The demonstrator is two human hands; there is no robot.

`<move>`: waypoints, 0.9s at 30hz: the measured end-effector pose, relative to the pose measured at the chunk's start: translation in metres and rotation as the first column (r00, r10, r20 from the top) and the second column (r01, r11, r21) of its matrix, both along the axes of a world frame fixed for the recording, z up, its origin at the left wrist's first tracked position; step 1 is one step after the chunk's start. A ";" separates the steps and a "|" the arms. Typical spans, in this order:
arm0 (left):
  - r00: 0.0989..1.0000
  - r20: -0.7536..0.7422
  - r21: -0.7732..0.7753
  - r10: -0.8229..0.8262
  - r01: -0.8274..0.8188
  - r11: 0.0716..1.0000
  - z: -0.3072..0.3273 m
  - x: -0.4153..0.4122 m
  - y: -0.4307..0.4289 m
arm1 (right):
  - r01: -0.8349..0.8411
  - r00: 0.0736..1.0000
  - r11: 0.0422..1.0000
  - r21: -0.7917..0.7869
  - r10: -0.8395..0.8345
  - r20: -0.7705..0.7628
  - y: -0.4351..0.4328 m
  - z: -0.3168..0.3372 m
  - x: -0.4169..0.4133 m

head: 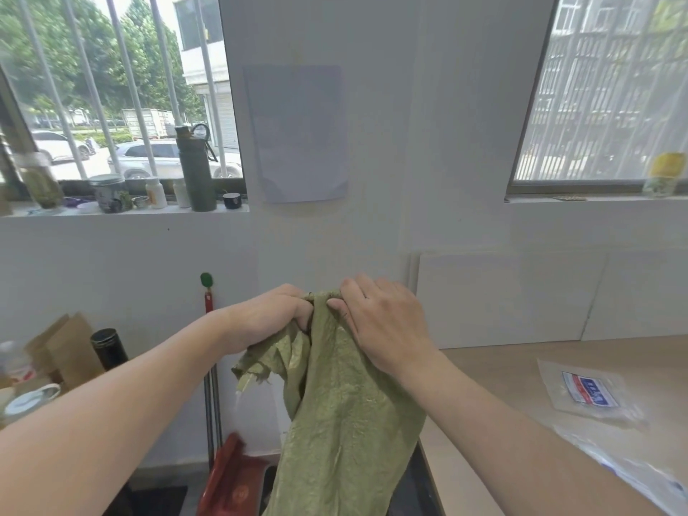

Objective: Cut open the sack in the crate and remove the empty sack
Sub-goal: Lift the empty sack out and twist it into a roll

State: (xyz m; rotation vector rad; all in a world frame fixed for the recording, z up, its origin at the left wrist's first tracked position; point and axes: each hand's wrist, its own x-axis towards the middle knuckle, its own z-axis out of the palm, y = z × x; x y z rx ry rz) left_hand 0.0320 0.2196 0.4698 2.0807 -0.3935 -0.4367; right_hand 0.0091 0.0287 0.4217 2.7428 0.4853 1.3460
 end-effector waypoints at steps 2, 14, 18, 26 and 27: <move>0.986 0.134 0.104 -0.098 0.085 0.991 -0.001 0.002 0.005 | -0.029 1.000 1.000 -0.004 0.029 0.003 0.000 0.001 0.001; 0.603 0.658 0.638 -0.451 -0.128 0.759 -0.028 -0.005 0.008 | 0.039 0.922 0.988 0.152 0.024 -0.387 0.018 0.007 0.000; 0.545 0.743 0.570 -0.389 -0.209 0.795 -0.042 -0.007 0.004 | 0.100 0.866 0.949 0.300 0.066 -0.495 0.024 0.014 -0.002; 0.755 0.531 0.662 -0.384 -0.086 0.745 -0.033 -0.005 -0.005 | 0.024 0.903 0.977 0.213 0.070 -0.424 0.009 0.003 -0.001; 0.787 0.496 0.656 -0.367 -0.062 0.752 -0.031 -0.002 -0.006 | -0.030 0.924 0.984 0.175 0.094 -0.372 0.005 0.002 -0.001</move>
